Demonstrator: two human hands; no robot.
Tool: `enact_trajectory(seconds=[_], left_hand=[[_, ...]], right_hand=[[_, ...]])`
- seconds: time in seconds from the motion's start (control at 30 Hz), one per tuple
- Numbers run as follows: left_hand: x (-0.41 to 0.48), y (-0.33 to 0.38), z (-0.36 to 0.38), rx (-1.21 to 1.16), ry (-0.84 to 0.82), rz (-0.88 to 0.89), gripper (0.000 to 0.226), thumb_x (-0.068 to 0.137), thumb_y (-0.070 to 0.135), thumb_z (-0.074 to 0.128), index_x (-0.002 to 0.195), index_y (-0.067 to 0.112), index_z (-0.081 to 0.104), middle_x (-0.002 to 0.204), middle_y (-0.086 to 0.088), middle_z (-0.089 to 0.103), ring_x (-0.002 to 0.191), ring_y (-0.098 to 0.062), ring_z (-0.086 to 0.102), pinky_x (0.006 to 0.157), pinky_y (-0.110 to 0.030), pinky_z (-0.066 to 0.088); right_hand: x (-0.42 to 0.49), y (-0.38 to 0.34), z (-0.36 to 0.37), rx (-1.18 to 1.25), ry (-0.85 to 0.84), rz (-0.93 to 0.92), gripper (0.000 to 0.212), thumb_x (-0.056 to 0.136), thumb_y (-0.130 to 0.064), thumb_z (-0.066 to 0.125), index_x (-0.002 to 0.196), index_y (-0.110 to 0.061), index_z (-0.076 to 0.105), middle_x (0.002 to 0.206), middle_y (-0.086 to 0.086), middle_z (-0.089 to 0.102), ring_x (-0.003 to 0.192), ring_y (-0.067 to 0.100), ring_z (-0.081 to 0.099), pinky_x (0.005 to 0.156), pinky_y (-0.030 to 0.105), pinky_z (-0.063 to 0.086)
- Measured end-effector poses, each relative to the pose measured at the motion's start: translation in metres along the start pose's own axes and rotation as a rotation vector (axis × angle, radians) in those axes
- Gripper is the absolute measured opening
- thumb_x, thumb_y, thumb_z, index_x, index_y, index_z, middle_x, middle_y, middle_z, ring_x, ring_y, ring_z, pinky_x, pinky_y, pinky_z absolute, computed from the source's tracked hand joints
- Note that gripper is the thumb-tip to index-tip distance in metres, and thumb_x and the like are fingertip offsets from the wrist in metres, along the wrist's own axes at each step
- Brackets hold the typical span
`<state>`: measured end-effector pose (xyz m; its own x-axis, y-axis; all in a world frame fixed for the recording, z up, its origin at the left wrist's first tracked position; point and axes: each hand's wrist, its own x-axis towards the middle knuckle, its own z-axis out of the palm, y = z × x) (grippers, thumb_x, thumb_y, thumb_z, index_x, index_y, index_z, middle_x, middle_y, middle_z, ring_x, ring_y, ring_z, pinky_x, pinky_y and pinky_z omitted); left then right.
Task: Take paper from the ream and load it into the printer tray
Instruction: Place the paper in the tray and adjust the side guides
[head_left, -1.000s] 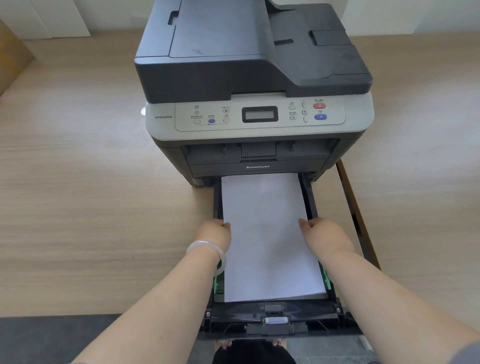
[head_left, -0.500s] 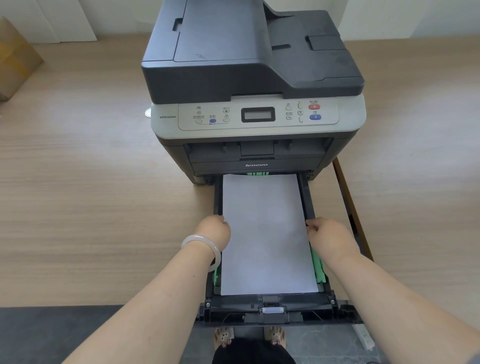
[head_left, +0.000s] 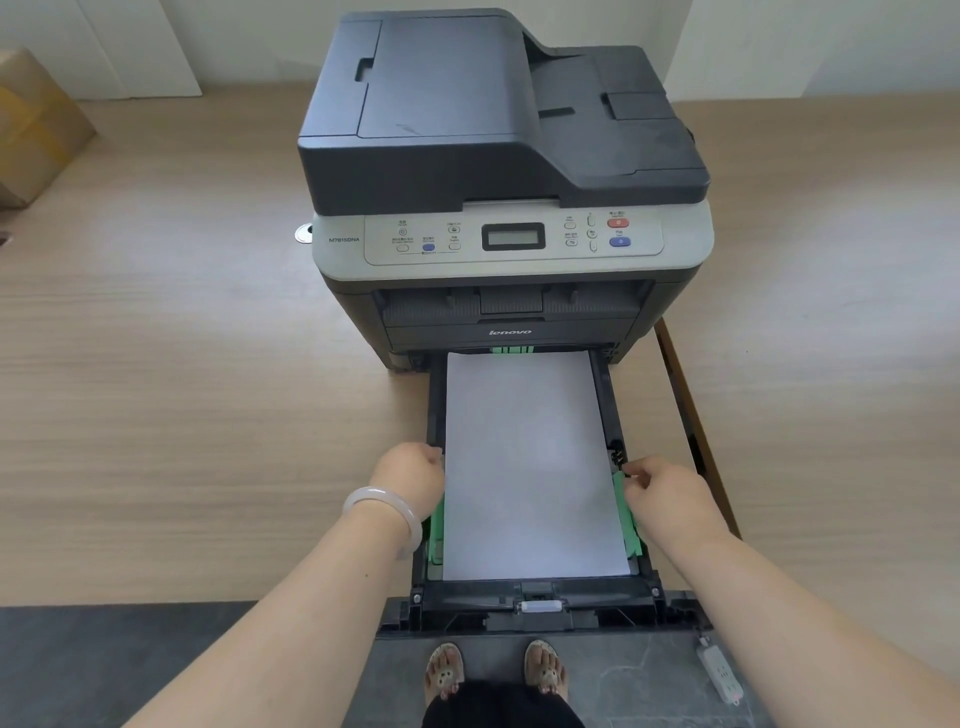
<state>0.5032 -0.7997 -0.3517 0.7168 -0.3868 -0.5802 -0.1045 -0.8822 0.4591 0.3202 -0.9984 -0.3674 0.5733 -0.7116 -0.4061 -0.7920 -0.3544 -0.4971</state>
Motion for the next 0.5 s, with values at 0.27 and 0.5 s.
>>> enact_trajectory(seconds=[0.27,0.5], left_hand=[[-0.010,-0.023,0.013,-0.087,0.071,-0.006,0.037,0.093,0.011,0.039,0.123,0.017,0.060,0.104,-0.010,0.070,0.067,-0.022,0.054,0.057,-0.023,0.044],[-0.012,-0.016,0.024,-0.188,0.098,-0.038,0.045,0.090,0.006,0.037,0.132,0.015,0.052,0.117,-0.015,0.065,0.095,-0.034,0.063,0.063,-0.024,0.043]], right_hand=[[-0.008,0.005,0.010,0.017,0.000,0.072,0.037,0.090,-0.022,0.054,0.125,-0.011,0.050,0.103,0.008,0.066,0.074,0.018,0.061,0.064,0.030,0.051],[-0.010,0.009,0.018,-0.020,-0.037,0.134,0.041,0.092,-0.022,0.051,0.131,-0.008,0.048,0.115,0.012,0.066,0.090,0.025,0.062,0.071,0.030,0.050]])
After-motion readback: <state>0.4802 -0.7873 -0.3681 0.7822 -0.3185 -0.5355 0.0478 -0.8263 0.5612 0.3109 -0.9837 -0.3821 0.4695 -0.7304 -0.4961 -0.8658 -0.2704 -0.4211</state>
